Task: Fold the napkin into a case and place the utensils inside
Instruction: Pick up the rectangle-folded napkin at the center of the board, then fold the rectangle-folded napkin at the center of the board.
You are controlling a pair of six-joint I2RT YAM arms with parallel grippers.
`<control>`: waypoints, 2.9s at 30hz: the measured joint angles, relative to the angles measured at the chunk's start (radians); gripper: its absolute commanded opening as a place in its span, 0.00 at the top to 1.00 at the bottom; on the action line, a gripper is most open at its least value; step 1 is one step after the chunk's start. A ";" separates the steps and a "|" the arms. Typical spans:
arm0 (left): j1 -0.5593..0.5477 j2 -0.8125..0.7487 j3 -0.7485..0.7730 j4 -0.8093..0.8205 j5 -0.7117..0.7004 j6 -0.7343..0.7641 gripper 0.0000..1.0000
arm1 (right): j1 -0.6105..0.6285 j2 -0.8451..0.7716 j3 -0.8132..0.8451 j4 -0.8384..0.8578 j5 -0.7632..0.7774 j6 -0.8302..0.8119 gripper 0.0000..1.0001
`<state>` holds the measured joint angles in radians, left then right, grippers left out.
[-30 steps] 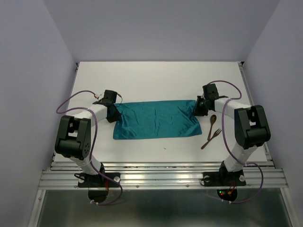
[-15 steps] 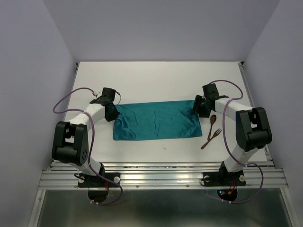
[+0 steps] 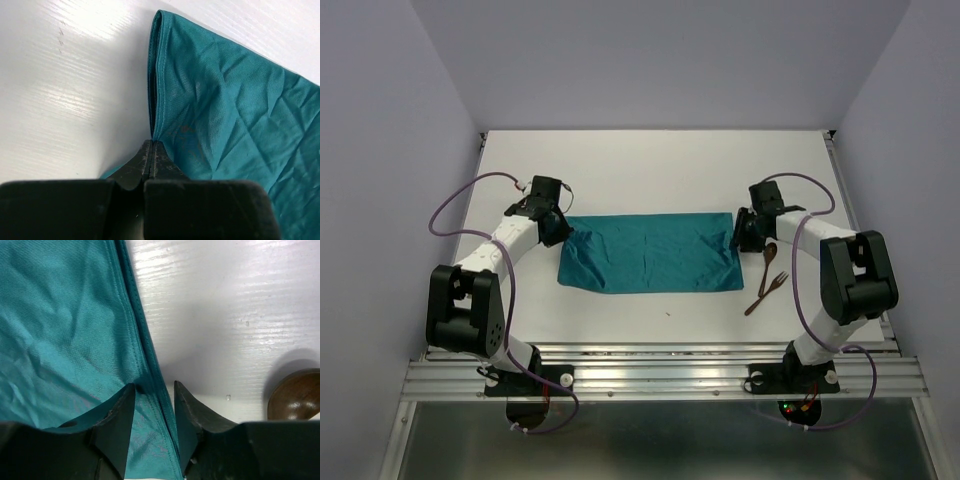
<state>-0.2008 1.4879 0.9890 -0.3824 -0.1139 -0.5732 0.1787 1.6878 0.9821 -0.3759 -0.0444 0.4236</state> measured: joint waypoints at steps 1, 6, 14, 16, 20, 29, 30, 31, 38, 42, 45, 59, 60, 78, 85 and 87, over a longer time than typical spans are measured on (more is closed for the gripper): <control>0.000 0.000 0.000 -0.001 0.002 0.001 1.00 | 0.000 -0.002 -0.003 0.000 -0.003 -0.002 0.64; 0.000 0.000 0.003 -0.006 0.016 0.011 1.00 | 0.003 -0.009 -0.023 0.011 -0.035 -0.005 0.88; -0.004 -0.015 0.057 -0.029 0.051 0.036 1.00 | 0.056 -0.010 -0.046 0.059 -0.096 0.049 0.94; -0.016 -0.016 0.082 -0.037 0.058 0.044 1.00 | 0.073 -0.008 -0.050 0.072 -0.114 0.073 0.94; -0.074 -0.016 0.151 -0.056 0.066 0.056 1.00 | 0.113 0.008 -0.050 0.111 -0.137 0.119 0.94; -0.250 0.074 0.386 -0.077 0.133 0.056 1.00 | 0.148 0.038 -0.049 0.183 -0.171 0.204 0.94; -0.267 0.091 0.409 -0.080 0.141 0.052 1.00 | 0.149 0.041 -0.047 0.188 -0.174 0.211 0.94; -0.290 0.116 0.440 -0.078 0.155 0.048 1.00 | 0.150 0.044 -0.047 0.195 -0.177 0.215 0.94; -0.405 0.271 0.543 -0.070 0.208 0.004 1.00 | 0.153 0.056 -0.046 0.220 -0.188 0.241 0.94; -0.450 0.352 0.565 -0.070 0.222 -0.023 1.00 | 0.157 0.056 -0.046 0.222 -0.188 0.247 0.94; -0.476 0.399 0.566 -0.070 0.227 -0.042 1.00 | 0.157 0.058 -0.046 0.226 -0.189 0.249 0.94; -0.505 0.500 0.657 -0.055 0.254 -0.101 1.00 | 0.157 0.060 -0.046 0.230 -0.192 0.251 0.94; -0.508 0.505 0.664 -0.054 0.257 -0.102 1.00 | 0.157 0.060 -0.046 0.230 -0.192 0.252 0.94; -0.533 0.602 0.743 -0.056 0.298 -0.121 1.00 | 0.163 0.062 -0.047 0.236 -0.200 0.254 0.94; -0.534 0.609 0.761 -0.058 0.299 -0.128 1.00 | 0.163 0.062 -0.047 0.236 -0.200 0.254 0.94; -0.534 0.609 0.764 -0.058 0.299 -0.129 1.00 | 0.163 0.062 -0.047 0.236 -0.200 0.254 0.94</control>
<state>-0.7353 2.0972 1.7527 -0.4404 0.1848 -0.7017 0.3420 1.7496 0.9356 -0.1402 -0.2447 0.6781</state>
